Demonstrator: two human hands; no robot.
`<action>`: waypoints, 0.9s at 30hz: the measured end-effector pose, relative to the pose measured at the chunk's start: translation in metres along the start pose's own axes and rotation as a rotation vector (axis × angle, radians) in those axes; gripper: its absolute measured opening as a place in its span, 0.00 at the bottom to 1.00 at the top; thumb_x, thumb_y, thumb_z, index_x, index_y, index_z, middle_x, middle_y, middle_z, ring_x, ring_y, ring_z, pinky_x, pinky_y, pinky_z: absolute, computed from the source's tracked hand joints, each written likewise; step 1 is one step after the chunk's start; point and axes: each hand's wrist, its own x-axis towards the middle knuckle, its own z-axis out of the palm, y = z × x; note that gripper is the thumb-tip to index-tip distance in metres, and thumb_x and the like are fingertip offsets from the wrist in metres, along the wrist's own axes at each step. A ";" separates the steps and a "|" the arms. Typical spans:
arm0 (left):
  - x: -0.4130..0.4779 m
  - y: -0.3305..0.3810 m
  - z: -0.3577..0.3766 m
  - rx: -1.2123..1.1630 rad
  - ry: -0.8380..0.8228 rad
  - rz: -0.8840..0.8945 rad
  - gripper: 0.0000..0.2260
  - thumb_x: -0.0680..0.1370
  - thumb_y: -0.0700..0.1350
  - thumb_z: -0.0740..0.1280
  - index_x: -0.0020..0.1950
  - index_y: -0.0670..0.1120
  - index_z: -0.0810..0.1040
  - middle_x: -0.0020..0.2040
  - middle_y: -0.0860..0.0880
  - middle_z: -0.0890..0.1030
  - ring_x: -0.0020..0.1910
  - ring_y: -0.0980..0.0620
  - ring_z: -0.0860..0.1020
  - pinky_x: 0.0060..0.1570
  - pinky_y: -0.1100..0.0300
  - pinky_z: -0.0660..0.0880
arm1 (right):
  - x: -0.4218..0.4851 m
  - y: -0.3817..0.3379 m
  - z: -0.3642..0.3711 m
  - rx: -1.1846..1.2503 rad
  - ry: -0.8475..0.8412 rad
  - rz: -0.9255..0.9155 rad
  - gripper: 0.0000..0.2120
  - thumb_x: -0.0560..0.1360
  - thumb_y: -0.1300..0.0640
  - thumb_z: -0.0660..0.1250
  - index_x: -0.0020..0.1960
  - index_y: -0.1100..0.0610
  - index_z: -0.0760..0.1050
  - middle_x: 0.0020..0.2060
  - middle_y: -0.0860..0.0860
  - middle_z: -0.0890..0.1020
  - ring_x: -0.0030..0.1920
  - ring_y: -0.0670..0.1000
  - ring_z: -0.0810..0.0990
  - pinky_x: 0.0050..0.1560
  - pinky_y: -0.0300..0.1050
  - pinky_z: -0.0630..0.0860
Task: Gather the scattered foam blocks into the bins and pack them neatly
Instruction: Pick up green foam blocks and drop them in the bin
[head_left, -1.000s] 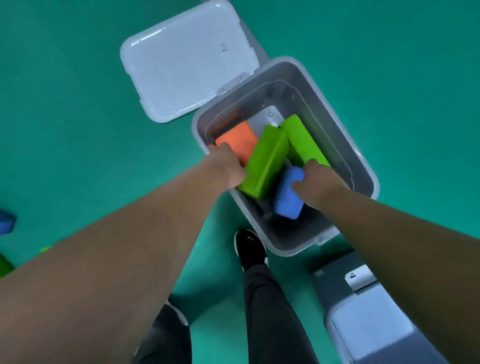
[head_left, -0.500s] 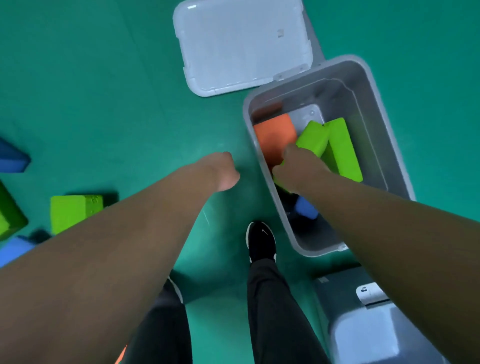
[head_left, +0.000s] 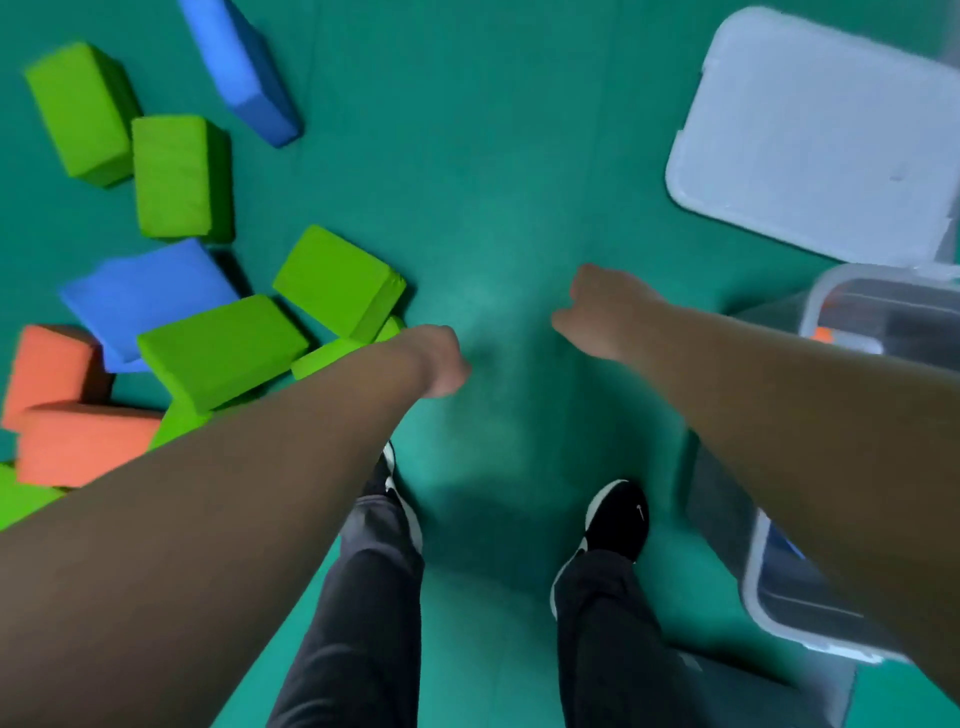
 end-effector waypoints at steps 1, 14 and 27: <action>0.002 -0.024 0.002 -0.011 -0.010 -0.015 0.12 0.82 0.46 0.60 0.60 0.41 0.77 0.59 0.40 0.80 0.53 0.40 0.78 0.44 0.54 0.71 | 0.005 -0.026 0.004 -0.026 -0.014 -0.017 0.22 0.79 0.51 0.63 0.69 0.61 0.69 0.63 0.61 0.77 0.61 0.63 0.78 0.49 0.47 0.71; 0.024 -0.288 0.043 -0.240 -0.055 -0.159 0.10 0.82 0.47 0.60 0.53 0.42 0.76 0.55 0.40 0.79 0.51 0.40 0.77 0.45 0.54 0.72 | 0.079 -0.275 0.075 -0.263 -0.179 -0.222 0.15 0.77 0.47 0.63 0.52 0.59 0.72 0.50 0.59 0.79 0.52 0.62 0.80 0.42 0.46 0.69; 0.143 -0.366 0.070 -0.145 0.275 -0.337 0.33 0.77 0.50 0.68 0.78 0.42 0.60 0.77 0.39 0.63 0.77 0.38 0.61 0.75 0.44 0.63 | 0.223 -0.338 0.129 -0.553 -0.077 -0.158 0.48 0.72 0.27 0.66 0.75 0.65 0.66 0.69 0.64 0.71 0.68 0.66 0.72 0.66 0.58 0.73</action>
